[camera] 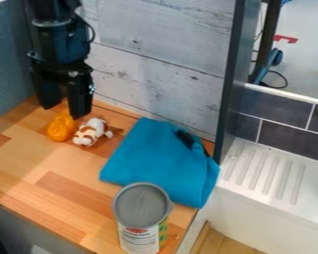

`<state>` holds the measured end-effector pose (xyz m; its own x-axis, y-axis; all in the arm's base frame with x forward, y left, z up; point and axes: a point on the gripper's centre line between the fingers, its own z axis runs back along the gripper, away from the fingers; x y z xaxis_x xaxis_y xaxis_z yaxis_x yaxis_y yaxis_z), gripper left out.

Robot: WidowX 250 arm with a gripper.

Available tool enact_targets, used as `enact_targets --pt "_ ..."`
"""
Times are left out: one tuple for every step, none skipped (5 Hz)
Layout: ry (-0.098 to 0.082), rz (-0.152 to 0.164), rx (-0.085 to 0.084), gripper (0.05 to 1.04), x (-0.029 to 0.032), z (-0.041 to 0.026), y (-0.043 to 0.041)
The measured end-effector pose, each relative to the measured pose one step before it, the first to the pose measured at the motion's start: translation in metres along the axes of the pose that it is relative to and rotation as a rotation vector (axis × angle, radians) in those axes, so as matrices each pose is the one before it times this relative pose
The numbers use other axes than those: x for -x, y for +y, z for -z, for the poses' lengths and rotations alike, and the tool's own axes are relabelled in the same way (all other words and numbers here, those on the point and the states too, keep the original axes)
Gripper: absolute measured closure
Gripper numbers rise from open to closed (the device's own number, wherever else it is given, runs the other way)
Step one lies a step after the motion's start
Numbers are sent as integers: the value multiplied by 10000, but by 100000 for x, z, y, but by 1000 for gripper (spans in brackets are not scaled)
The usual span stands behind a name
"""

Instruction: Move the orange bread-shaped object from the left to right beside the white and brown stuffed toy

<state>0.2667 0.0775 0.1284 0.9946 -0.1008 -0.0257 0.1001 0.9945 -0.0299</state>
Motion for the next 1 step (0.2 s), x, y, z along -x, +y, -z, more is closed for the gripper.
enact_targets --pt "-343 450 11 81 1963 -1584 -2234"
